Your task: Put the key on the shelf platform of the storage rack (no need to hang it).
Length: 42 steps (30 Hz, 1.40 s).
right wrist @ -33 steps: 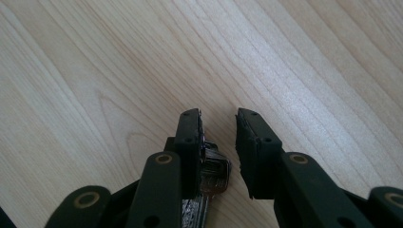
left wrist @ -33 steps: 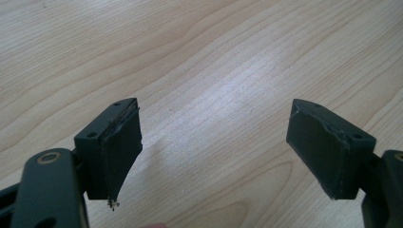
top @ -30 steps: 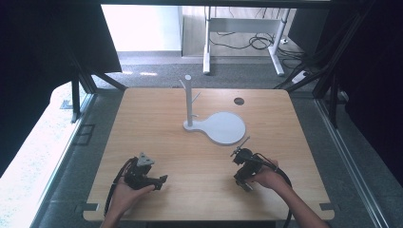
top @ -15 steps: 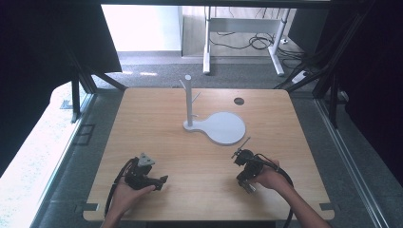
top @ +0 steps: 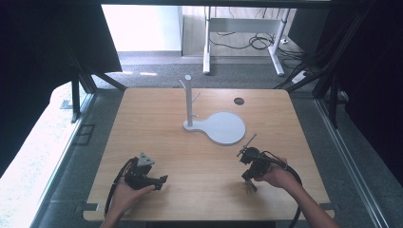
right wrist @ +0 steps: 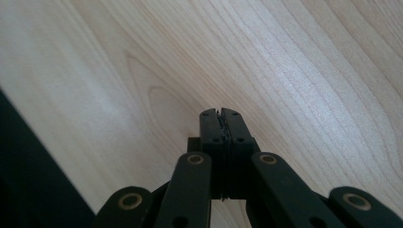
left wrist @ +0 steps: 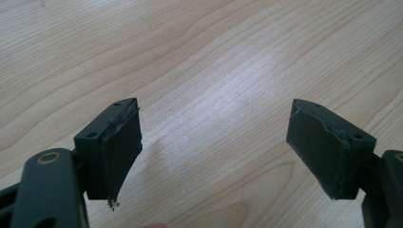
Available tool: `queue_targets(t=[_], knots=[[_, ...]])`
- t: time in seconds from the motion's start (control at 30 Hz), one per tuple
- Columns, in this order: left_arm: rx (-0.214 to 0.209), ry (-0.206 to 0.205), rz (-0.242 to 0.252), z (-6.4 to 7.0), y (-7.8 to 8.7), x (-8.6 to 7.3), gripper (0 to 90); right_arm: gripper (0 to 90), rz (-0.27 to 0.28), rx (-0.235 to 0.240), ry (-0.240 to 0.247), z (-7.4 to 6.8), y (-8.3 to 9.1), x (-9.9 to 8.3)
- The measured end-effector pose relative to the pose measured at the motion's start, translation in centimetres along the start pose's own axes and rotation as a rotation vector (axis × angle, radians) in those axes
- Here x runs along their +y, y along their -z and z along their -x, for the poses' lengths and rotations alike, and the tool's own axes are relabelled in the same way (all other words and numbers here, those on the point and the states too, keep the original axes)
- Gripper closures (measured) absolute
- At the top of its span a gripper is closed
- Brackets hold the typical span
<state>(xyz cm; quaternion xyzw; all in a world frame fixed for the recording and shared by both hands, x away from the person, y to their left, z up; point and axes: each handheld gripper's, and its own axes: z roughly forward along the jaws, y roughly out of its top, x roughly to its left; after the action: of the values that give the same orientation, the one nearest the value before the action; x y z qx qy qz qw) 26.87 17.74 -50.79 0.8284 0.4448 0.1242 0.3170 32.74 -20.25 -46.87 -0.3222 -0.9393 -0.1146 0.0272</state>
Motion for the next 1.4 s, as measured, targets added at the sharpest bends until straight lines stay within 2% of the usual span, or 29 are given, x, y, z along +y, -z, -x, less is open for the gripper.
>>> queue_targets(t=[0.03, 0.6, 0.9, 1.4], knots=[[0.0, 0.001, 0.001, 0.0, 0.0, 0.0, 19.4, 89.8, 0.011, 0.007, 0.004, 0.1, 0.6, -0.2], [0.01, 0.006, 0.019, -0.1, 0.3, 0.1, 19.5, 89.8, 0.071, -0.016, 0.025, 0.0, 3.6, -0.3], [0.012, 0.01, 0.02, -0.2, 0.4, 0.0, 19.5, 89.9, 0.1, -0.023, 0.001, 0.8, 3.6, -0.2], [0.013, 0.009, 0.02, -0.2, 0.4, 0.0, 19.5, 90.0, 0.118, -0.039, 0.007, 1.4, 5.0, 0.2]])
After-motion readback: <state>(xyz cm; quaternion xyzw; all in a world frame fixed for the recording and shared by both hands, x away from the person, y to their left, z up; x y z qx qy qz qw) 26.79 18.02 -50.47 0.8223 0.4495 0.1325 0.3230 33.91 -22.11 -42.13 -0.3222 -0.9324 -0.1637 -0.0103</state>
